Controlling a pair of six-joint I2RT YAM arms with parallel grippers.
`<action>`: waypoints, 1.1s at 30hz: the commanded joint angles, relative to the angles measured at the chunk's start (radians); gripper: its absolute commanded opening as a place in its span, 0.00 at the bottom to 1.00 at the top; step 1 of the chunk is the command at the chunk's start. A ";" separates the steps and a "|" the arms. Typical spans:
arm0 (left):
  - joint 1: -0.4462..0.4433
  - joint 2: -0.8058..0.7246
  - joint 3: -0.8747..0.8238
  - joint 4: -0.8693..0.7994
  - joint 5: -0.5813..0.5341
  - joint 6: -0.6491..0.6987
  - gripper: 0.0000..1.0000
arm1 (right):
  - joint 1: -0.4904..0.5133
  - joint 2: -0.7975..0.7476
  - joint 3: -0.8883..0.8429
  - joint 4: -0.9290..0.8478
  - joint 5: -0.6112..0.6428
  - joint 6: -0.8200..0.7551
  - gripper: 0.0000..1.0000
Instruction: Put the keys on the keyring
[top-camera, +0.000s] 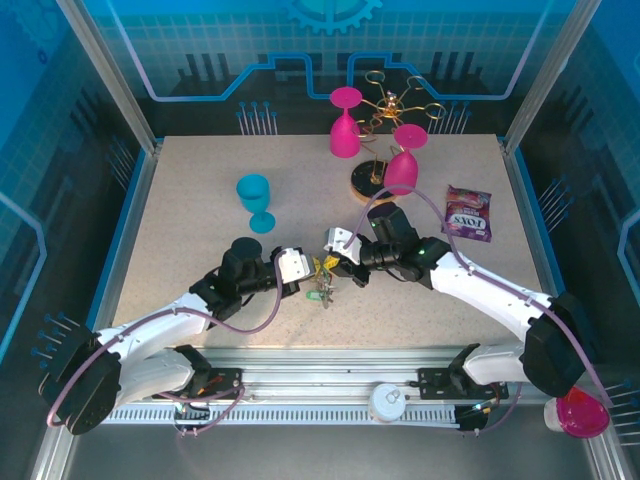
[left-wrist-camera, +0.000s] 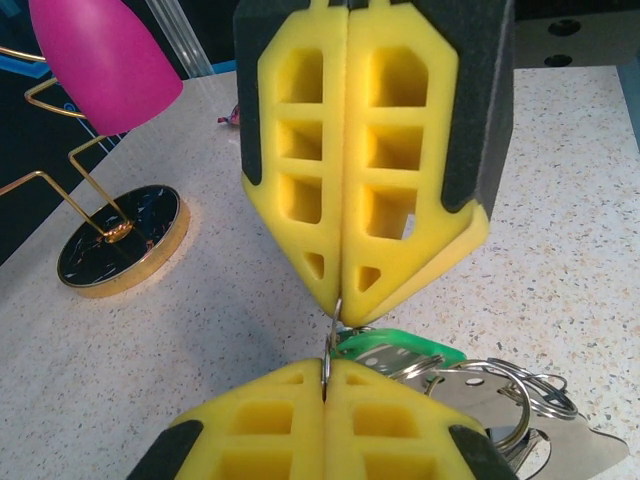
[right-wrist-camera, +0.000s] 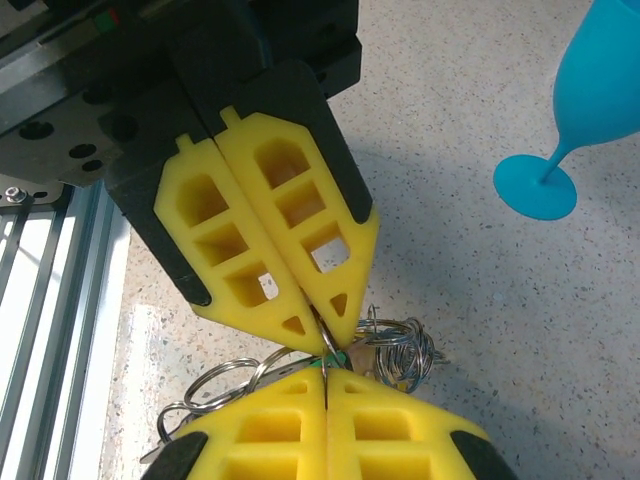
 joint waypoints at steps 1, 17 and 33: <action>-0.008 0.000 0.001 0.026 0.034 -0.001 0.00 | 0.022 0.017 0.037 0.026 0.019 0.012 0.00; -0.009 -0.019 -0.013 0.057 0.011 0.005 0.00 | 0.014 0.068 0.102 -0.061 0.129 0.115 0.00; -0.016 -0.006 -0.121 0.303 0.012 -0.132 0.00 | -0.065 -0.055 -0.028 0.124 -0.031 -0.022 0.41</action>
